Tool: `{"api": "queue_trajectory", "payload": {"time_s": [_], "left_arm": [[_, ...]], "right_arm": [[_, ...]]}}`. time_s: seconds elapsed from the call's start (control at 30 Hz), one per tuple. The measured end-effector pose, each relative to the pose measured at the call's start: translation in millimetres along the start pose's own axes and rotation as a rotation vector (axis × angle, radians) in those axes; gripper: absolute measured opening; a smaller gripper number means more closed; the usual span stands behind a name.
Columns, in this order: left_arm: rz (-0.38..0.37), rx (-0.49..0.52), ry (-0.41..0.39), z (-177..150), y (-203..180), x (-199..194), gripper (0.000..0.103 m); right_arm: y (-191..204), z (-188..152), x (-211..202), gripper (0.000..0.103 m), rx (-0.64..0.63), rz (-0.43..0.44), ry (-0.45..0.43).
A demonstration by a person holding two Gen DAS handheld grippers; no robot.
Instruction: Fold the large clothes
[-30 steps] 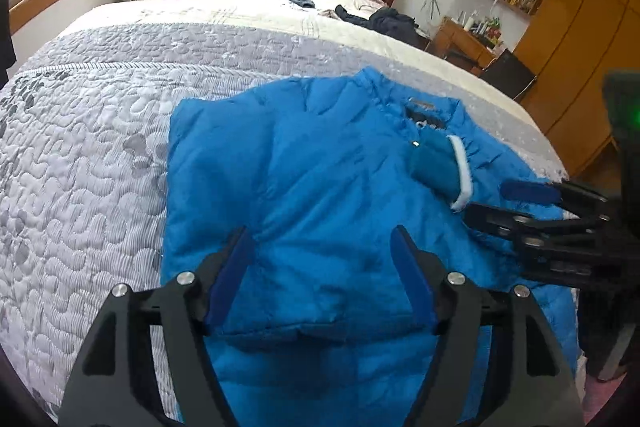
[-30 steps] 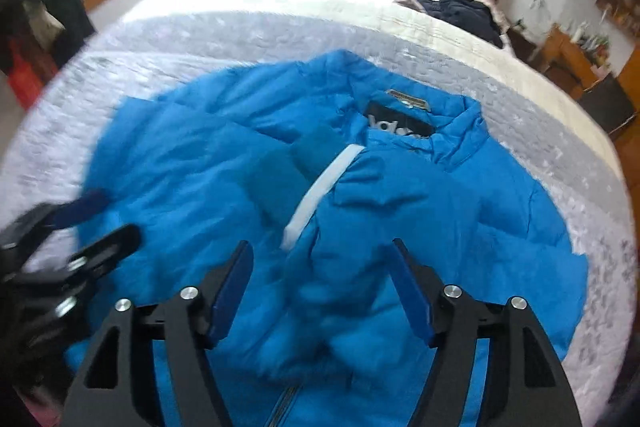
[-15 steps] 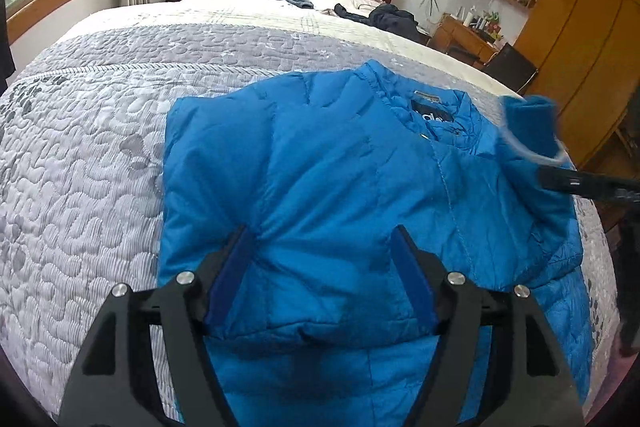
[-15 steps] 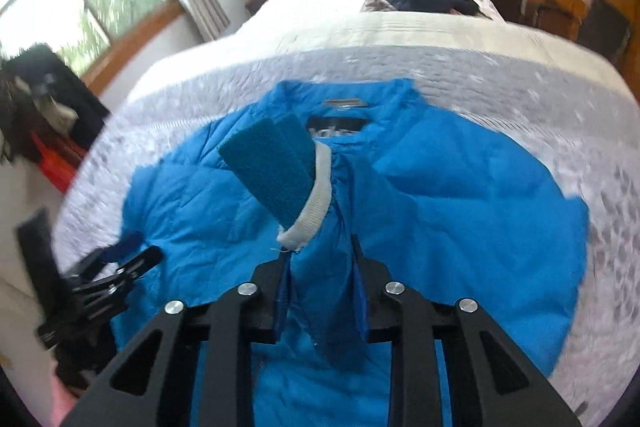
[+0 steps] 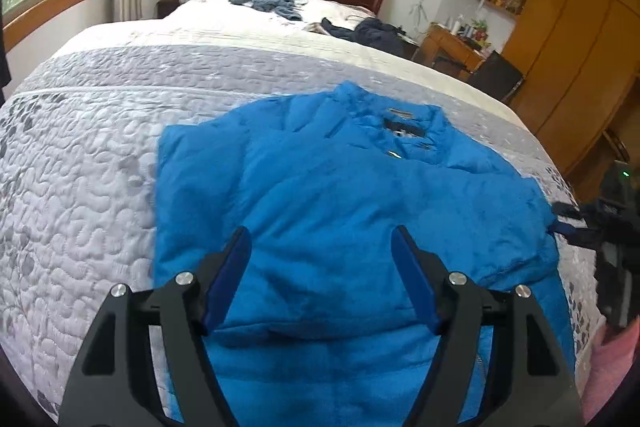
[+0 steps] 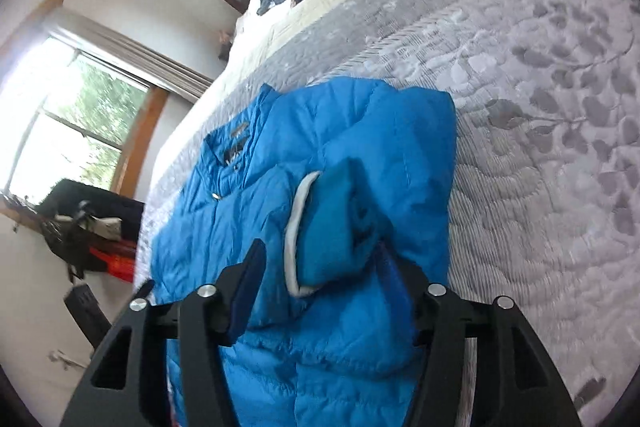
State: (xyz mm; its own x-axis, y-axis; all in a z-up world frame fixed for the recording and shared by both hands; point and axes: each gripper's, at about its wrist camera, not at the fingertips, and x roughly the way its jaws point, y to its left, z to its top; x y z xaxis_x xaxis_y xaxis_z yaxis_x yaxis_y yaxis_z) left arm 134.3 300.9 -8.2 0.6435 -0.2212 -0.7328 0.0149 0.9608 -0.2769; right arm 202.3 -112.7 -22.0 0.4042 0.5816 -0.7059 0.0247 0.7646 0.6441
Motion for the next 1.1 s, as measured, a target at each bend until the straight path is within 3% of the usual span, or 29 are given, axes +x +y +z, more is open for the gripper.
{"api": "queue_trajectory", "payload": {"time_s": [0.03, 0.1, 0.17, 0.43, 0.53, 0.6, 0.63, 0.7, 0.8, 0.97, 1.1], "left_arm": [[0.003, 0.004, 0.013, -1.5, -2.0, 4.6, 0.072], [0.024, 0.013, 0.032, -4.0, -2.4, 14.0, 0.072], [0.043, 0.023, 0.042, -7.0, -0.7, 21.4, 0.072], [0.063, 0.039, 0.057, -8.1, 0.0, 25.6, 0.072], [0.056, 0.02, 0.071, -7.9, 3.7, 10.5, 0.072], [0.026, 0.015, 0.065, -13.2, 7.3, -12.7, 0.072], [0.015, 0.019, 0.064, -18.0, 9.5, -23.7, 0.074], [0.019, 0.034, 0.071, -36.5, 17.9, -52.5, 0.077], [0.045, 0.042, 0.1, -69.7, 31.9, -84.2, 0.082], [0.04, -0.018, 0.197, -131.2, 57.6, -125.6, 0.082], [0.026, -0.04, 0.215, -166.8, 57.7, -146.4, 0.083]], "right_arm": [[0.1, 1.2, 2.6, 0.045, -0.003, -0.01, 0.003], [2.9, 1.8, 6.1, 0.023, -0.028, -0.046, 0.005], [8.0, -1.6, 7.1, 0.017, -0.053, -0.078, 0.001], [3.9, -12.8, 16.8, 0.014, -0.102, -0.184, 0.015], [10.4, -18.3, 0.8, 0.024, -0.131, -0.182, -0.01], [18.8, -29.3, -22.3, 0.043, -0.186, -0.184, -0.052], [22.0, -35.0, -31.0, 0.047, -0.209, -0.189, -0.064], [30.5, -56.3, -52.3, 0.062, -0.279, -0.188, -0.075], [37.0, -99.7, -76.2, 0.073, -0.371, -0.187, -0.048], [29.7, -178.2, -101.8, 0.076, -0.436, -0.166, 0.017], [19.1, -231.3, -113.7, 0.077, -0.444, -0.178, 0.035]]}}
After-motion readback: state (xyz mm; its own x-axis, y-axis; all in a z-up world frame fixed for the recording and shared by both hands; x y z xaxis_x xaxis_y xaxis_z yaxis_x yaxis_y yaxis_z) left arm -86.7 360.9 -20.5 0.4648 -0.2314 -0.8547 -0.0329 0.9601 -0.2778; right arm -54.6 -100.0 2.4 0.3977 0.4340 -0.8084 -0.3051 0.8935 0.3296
